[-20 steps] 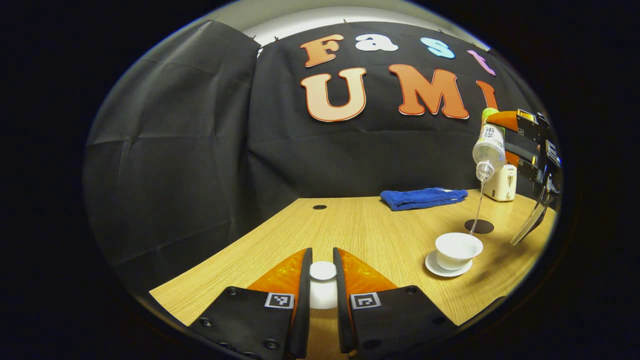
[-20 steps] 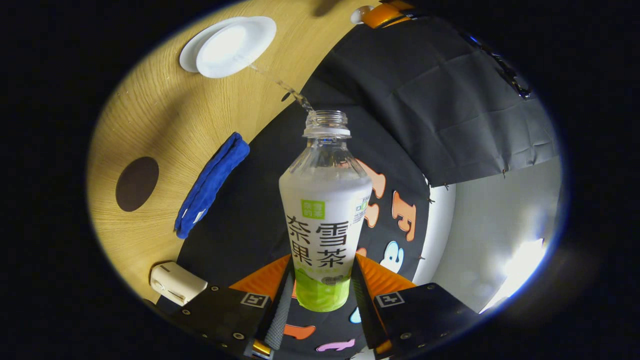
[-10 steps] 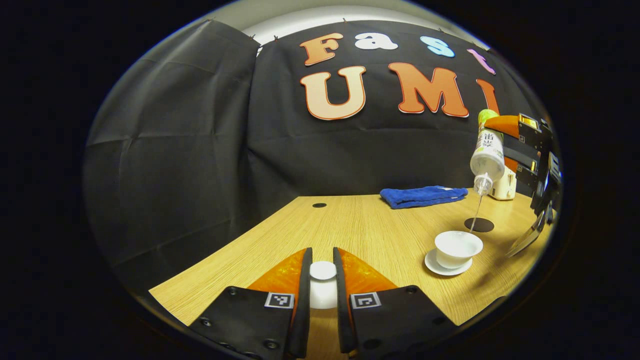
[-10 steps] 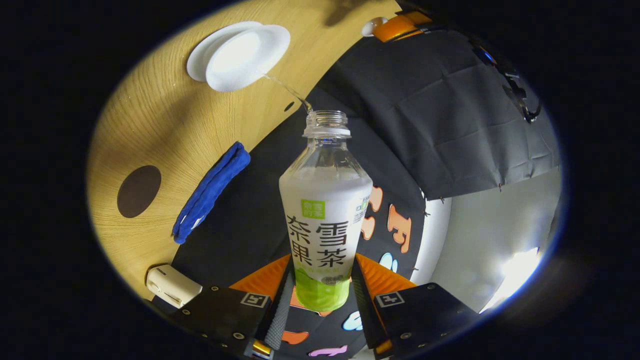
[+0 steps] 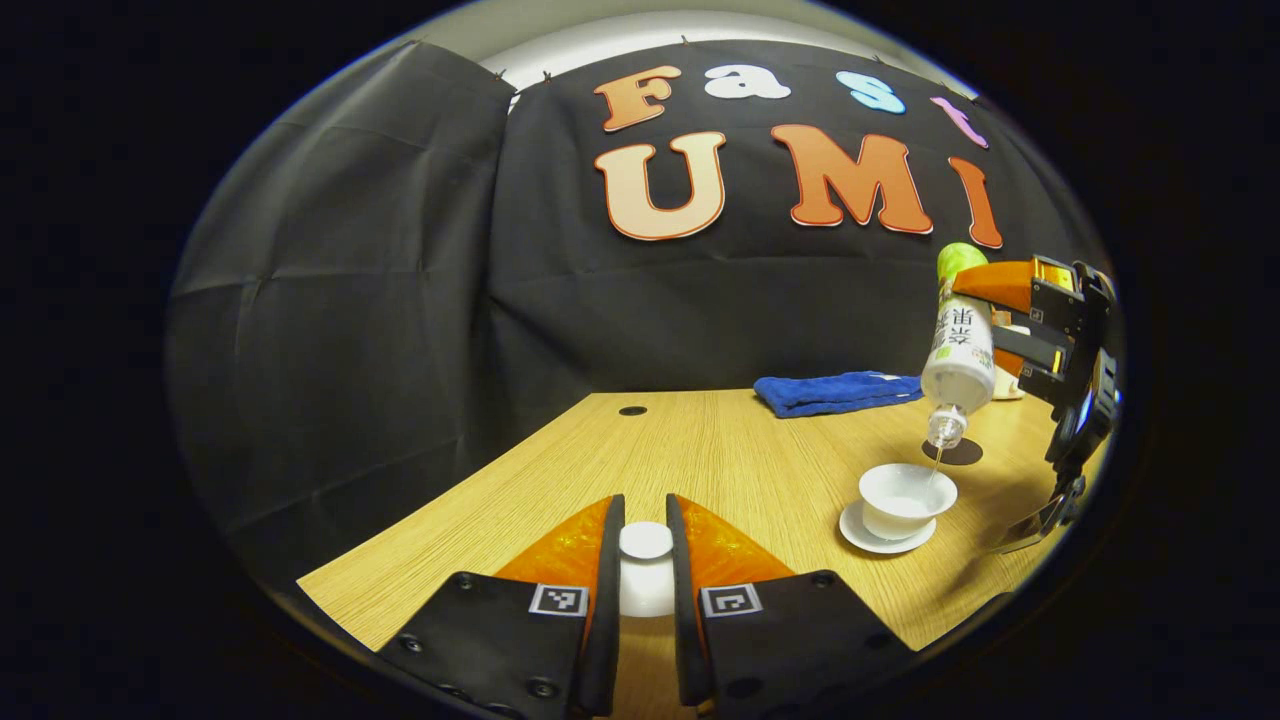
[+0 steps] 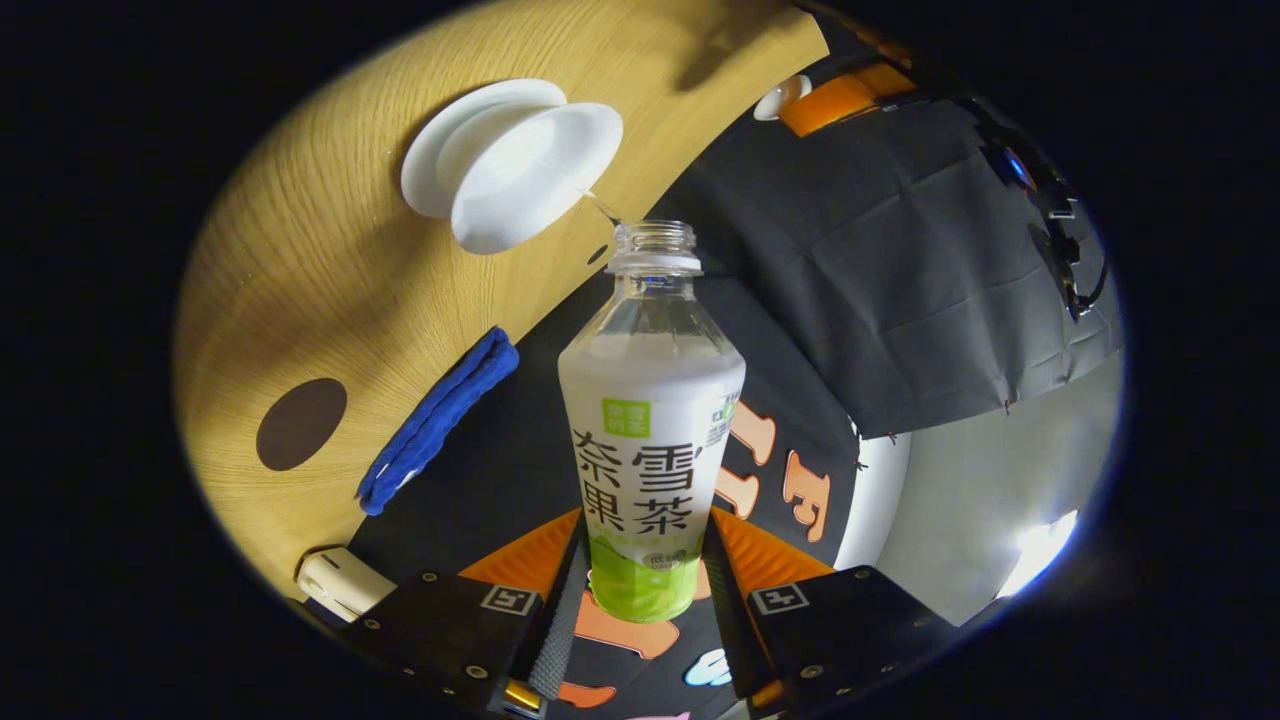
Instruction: Open the teacup lid with one hand, grasp the water bottle and pour water into the teacup with the other hand; after pouring, place the water bottle on the coaster and then close the teacup lid.
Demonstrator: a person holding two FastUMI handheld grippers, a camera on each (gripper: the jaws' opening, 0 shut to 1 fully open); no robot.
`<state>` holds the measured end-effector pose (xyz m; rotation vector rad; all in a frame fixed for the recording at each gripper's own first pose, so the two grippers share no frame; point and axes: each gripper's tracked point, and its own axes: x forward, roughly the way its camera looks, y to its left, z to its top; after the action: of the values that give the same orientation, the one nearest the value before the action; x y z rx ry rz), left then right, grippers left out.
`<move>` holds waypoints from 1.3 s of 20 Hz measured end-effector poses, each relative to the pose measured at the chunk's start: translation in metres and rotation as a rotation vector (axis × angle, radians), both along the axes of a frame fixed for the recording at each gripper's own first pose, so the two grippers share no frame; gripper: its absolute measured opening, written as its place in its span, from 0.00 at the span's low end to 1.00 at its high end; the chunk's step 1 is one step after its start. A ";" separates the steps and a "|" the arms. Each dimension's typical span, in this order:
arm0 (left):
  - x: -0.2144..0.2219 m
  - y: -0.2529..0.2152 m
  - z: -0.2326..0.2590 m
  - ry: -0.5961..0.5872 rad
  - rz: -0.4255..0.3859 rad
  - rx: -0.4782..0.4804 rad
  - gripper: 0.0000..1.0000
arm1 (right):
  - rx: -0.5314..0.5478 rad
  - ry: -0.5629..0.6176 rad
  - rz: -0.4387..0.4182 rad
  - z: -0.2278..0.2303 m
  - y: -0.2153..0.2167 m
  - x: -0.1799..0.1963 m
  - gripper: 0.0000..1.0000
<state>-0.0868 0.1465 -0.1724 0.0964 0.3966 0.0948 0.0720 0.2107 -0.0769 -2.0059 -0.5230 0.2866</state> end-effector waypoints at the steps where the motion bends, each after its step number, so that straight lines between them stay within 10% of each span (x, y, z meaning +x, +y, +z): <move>1: 0.000 -0.003 0.000 -0.001 -0.002 0.003 0.27 | 0.012 0.016 -0.008 -0.003 -0.002 0.001 0.63; 14: 0.007 -0.040 0.005 -0.007 -0.052 0.010 0.27 | 0.560 0.543 -0.143 -0.082 -0.021 -0.019 0.63; 26: 0.008 -0.093 -0.005 0.024 -0.123 0.003 0.27 | 1.066 0.726 -0.333 -0.085 -0.082 0.007 0.64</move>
<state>-0.0792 0.0534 -0.1772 0.1245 0.4141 -0.0275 0.0793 0.1291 -0.1618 -0.8260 0.1412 0.3903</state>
